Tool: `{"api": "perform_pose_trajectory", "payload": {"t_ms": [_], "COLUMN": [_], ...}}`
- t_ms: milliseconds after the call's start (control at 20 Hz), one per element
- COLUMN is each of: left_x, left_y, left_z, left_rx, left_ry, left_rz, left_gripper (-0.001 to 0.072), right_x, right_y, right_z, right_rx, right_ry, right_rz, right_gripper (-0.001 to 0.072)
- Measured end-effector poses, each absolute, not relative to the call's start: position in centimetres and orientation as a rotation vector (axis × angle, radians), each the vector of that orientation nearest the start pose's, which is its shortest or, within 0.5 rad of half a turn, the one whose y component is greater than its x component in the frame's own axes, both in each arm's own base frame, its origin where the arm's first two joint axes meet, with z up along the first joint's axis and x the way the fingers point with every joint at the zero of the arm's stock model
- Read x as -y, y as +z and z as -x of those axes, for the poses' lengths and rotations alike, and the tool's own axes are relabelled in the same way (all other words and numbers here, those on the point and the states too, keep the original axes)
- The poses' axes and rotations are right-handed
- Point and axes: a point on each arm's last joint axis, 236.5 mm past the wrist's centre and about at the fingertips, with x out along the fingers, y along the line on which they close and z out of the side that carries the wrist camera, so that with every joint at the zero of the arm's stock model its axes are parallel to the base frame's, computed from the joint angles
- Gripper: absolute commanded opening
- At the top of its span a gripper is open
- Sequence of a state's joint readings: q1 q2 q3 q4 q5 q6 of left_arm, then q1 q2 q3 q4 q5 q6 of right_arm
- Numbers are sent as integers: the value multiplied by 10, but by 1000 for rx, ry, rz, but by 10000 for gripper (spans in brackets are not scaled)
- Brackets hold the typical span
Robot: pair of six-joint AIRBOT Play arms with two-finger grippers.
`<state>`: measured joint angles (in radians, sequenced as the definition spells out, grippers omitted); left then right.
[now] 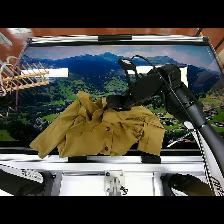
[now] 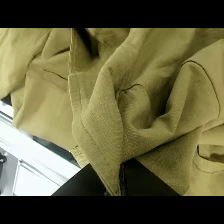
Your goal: Fold the shirts.
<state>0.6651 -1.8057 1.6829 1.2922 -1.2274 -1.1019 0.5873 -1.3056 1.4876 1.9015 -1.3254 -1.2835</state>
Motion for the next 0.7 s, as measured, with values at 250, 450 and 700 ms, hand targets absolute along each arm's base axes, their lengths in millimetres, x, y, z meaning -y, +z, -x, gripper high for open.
{"api": "perform_pose_trajectory", "payload": {"t_ms": [250, 450, 700], "left_x": [-263, -203, -48], "left_y": [51, 131, 202], "left_z": [-448, -461, -454], "left_rx": [-1062, -949, -895], "left_ry": [191, 117, -146], "left_rz": [248, 142, -77], "left_gripper": [45, 45, 45], "right_x": [-281, -261, -222], "right_y": [113, 106, 119], "right_z": [-306, -311, -334], "right_rx": [-1286, -1287, -1257], "right_ry": [548, 482, 386], "right_rz": [-109, -36, -37], "right_gripper": [87, 87, 87]}}
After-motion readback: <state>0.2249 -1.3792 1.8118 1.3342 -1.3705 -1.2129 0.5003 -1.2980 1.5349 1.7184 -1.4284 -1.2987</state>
